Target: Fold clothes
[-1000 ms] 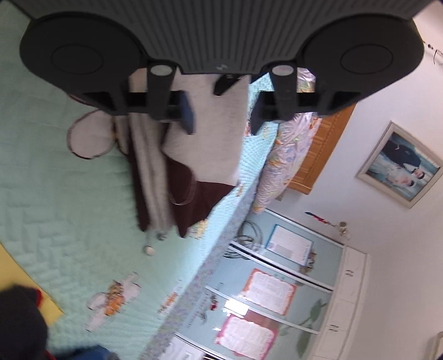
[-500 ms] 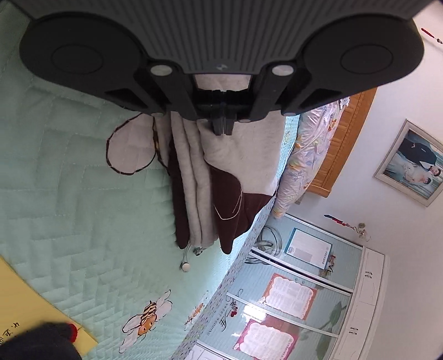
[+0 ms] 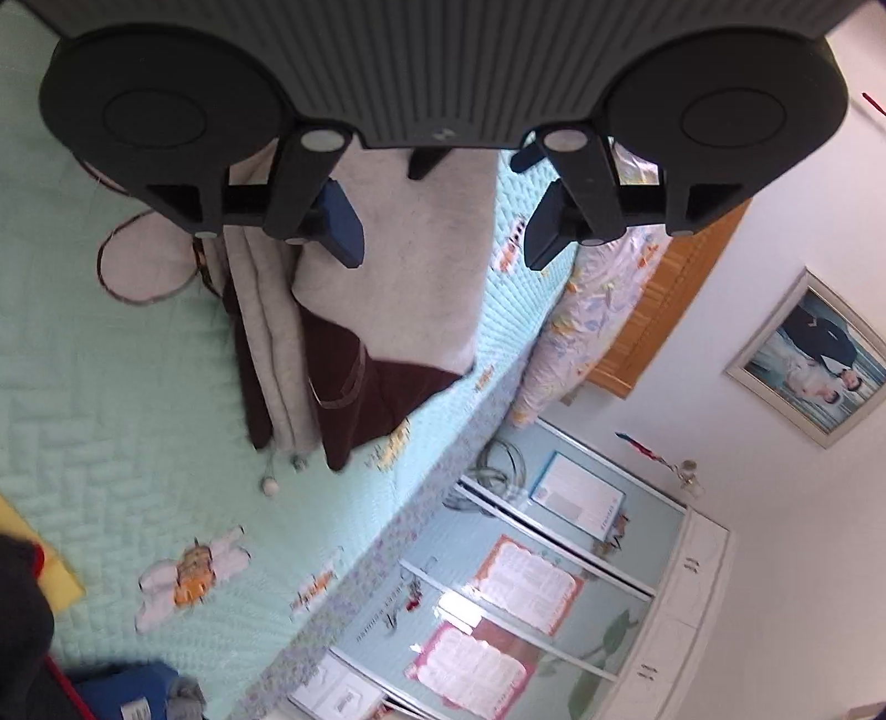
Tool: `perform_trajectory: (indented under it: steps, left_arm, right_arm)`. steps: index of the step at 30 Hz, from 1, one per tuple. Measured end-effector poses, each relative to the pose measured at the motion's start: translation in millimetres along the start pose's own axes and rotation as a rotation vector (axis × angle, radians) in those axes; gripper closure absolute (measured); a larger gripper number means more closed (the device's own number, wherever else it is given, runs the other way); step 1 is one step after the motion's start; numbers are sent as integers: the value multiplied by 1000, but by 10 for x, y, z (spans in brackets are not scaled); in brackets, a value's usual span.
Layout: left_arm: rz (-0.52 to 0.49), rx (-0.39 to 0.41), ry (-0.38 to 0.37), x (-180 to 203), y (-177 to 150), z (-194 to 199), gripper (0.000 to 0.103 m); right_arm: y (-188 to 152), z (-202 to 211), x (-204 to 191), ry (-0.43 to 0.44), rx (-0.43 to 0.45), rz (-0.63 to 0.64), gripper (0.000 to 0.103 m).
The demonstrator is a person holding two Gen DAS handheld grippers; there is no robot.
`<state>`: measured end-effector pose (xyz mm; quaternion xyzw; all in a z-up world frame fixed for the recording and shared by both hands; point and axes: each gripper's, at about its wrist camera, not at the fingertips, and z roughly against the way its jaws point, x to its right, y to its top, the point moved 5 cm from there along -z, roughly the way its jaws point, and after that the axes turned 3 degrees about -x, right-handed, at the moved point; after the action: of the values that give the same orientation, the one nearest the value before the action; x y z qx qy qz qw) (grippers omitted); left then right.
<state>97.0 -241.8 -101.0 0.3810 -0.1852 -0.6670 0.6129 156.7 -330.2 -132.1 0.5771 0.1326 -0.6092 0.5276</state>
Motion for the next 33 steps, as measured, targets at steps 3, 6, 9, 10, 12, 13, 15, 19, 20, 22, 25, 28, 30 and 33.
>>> perform_trajectory:
  steps: [3,6,9,10,12,13,15,19,20,22,25,28,30,33]
  left_arm:
    - [-6,0,3,9,-2,7,1]
    - [-9,0,4,19,-6,12,0]
    - [-6,-1,4,26,-8,17,0]
    - [-7,0,5,28,-9,19,0]
    - [-7,0,6,28,-4,24,0]
    - [-5,0,4,18,1,28,0]
    - [6,2,-10,-7,16,43,0]
    - [63,3,-57,-111,45,96,1]
    - [81,7,-67,-139,51,123,1]
    - [117,26,-79,-185,54,199,1]
    - [176,65,-105,-241,35,332,1]
    - [229,92,-108,-309,14,437,1]
    - [261,105,-103,-367,2,492,1]
    - [299,109,-112,-447,-21,543,1]
  right_arm:
    - [-68,-39,178,-25,-18,-17,60]
    - [-52,-30,340,-84,-38,-23,103]
    - [-65,-16,471,-76,-39,-49,103]
    - [-78,-15,479,-76,-36,-45,103]
    - [-91,-11,457,-84,-33,-29,103]
    - [-92,-8,442,-89,-33,-21,103]
    - [-84,17,410,-88,-31,-32,103]
    - [-43,173,248,-29,19,-49,87]
    - [-29,233,187,-11,45,-47,71]
    - [2,328,33,18,83,-24,46]
    - [28,332,-162,48,80,13,39]
    - [-15,211,-217,73,44,5,39]
    - [-70,109,-207,78,13,3,39]
    - [-161,-45,-73,30,-49,0,39]
